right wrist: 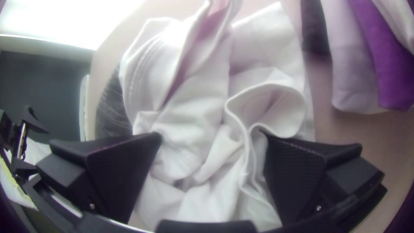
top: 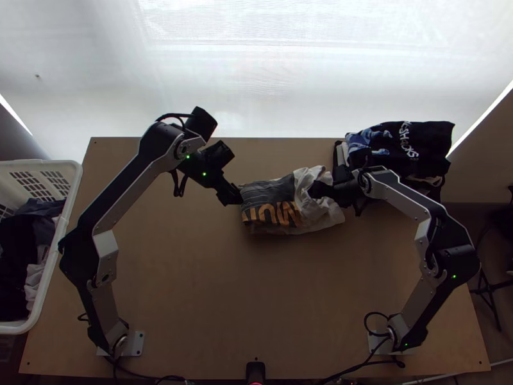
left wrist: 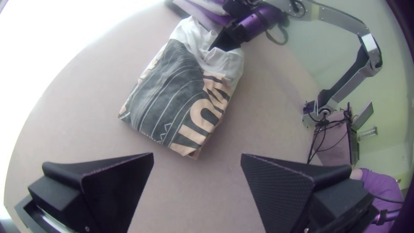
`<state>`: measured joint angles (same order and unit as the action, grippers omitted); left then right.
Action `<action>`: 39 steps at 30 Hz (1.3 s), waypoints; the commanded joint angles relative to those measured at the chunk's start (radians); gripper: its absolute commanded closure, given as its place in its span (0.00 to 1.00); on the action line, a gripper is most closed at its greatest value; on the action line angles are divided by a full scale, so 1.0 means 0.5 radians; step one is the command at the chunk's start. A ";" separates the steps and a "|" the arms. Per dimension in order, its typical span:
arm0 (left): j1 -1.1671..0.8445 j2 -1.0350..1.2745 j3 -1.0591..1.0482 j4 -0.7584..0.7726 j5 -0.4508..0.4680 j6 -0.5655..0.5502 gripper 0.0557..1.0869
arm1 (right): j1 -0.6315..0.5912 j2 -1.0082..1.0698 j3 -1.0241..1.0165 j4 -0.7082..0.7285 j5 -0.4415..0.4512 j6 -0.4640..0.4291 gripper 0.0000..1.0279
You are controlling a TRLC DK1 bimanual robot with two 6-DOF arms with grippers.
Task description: Fold the t-shirt
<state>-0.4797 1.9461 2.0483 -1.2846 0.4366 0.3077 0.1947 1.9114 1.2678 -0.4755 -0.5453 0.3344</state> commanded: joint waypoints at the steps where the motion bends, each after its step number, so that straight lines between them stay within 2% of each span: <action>1: 0.033 -0.008 0.014 -0.005 0.001 0.011 0.05 | 0.046 0.028 -0.038 -0.009 0.081 0.000 0.14; 3: 0.045 -0.014 0.014 -0.008 -0.002 0.020 0.05 | 0.046 0.031 -0.063 -0.009 0.112 0.000 0.26; 4: 0.054 -0.017 0.014 -0.008 0.001 0.020 0.05 | 0.046 0.034 -0.072 -0.006 0.121 0.000 0.37; 5: 0.060 -0.020 0.017 -0.008 0.001 0.020 0.05 | 0.046 0.031 -0.084 0.009 0.143 -0.003 0.50; 7: 0.073 -0.030 0.021 -0.011 0.001 0.026 0.05 | 0.046 0.012 -0.118 0.095 0.189 -0.018 0.89; 8: 0.082 -0.033 0.024 -0.014 0.001 0.026 0.05 | 0.046 -0.003 -0.130 0.120 0.219 -0.028 0.98; 13: 0.116 -0.042 0.060 -0.029 -0.002 0.032 0.05 | 0.031 -0.086 -0.118 0.120 0.354 -0.077 0.97; 18: 0.137 -0.042 0.106 -0.054 -0.002 0.038 0.05 | 0.034 -0.387 0.035 0.086 0.456 -0.083 0.97; 20: 0.137 -0.042 0.113 -0.054 -0.002 0.038 0.04 | 0.068 -0.460 0.167 -0.018 0.459 -0.153 0.97; 23: 0.134 -0.039 0.113 -0.051 0.001 0.035 0.05 | 0.117 -0.595 0.262 -0.028 0.465 -0.264 0.97; 28: 0.122 -0.039 0.113 -0.054 0.001 0.023 0.05 | 0.120 -0.733 0.394 -0.025 0.523 -0.347 0.97; 39: 0.128 -0.048 0.113 -0.057 0.001 0.023 0.05 | -0.064 -0.773 0.851 -0.341 0.526 -0.298 0.97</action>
<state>-0.4164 1.9247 2.1033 -1.3132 0.4366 0.3214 0.2005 1.5444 1.5654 -0.5571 -0.2813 0.1776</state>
